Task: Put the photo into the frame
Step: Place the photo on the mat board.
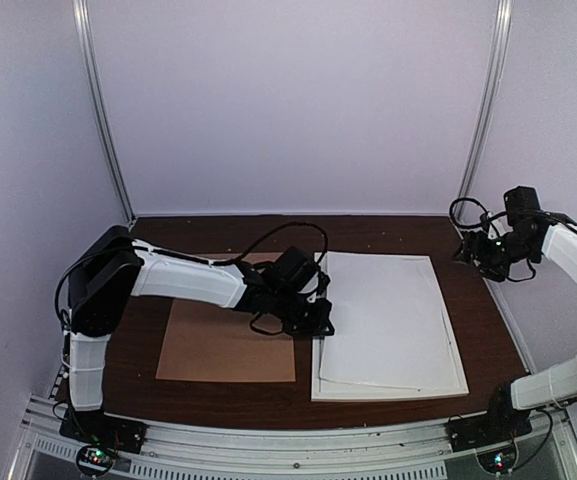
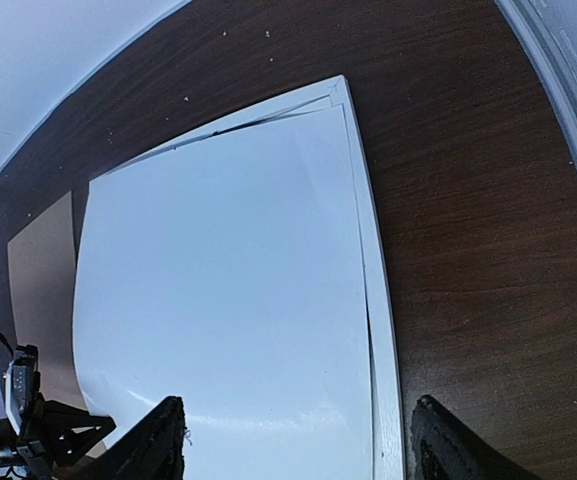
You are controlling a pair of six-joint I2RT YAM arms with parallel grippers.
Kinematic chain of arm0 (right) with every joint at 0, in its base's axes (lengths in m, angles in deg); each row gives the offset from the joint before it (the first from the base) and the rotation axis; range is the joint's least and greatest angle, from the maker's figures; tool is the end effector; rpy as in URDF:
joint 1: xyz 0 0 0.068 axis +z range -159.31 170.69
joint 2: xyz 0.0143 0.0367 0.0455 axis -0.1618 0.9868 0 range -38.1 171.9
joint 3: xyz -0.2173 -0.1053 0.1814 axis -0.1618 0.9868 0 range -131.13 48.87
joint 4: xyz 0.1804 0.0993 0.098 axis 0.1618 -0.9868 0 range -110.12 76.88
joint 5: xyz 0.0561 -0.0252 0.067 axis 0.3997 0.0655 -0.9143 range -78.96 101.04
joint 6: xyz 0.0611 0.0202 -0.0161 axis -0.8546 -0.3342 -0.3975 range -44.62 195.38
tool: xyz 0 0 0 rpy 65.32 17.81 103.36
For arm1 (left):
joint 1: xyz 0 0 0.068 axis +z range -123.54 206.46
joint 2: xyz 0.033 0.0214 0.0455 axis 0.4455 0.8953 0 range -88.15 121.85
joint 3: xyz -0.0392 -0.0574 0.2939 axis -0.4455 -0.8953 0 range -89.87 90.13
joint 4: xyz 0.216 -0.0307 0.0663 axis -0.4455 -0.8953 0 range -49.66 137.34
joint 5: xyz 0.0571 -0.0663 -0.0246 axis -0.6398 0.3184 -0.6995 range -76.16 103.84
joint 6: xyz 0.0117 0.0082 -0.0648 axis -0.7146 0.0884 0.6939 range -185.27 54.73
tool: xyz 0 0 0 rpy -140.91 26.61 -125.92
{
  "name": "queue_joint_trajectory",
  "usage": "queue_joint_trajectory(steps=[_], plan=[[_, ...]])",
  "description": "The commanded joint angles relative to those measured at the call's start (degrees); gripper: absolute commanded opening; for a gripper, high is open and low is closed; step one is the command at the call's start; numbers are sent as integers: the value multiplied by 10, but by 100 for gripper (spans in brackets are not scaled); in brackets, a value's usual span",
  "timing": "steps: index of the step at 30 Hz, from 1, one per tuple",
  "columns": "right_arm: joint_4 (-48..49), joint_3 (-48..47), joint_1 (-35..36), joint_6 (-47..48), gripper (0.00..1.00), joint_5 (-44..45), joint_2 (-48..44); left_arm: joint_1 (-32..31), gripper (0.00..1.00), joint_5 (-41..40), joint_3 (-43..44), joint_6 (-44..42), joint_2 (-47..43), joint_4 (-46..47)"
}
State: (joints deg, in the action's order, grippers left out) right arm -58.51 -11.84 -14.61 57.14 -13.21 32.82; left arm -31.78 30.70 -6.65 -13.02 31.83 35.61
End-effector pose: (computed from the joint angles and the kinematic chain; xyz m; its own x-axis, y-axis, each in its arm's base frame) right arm 0.2102 0.0022 0.3128 -0.8263 0.3632 -0.4305 0.1176 0.8587 0.4987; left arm 0.2252 -0.3930 0.1982 -0.9647 0.1207 -0.2341 0.2485 0.7118 -0.6570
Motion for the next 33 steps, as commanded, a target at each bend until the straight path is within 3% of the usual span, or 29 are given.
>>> queue_joint_trajectory(steps=[1, 33], plan=[[12, 9, -5, 1, 77, -6, 8, -3, 0, -27, -38, 26, -16, 48], [17, 16, -5, 2, 77, -12, 11, -13, 2, -19, -2, 31, 27, 42]])
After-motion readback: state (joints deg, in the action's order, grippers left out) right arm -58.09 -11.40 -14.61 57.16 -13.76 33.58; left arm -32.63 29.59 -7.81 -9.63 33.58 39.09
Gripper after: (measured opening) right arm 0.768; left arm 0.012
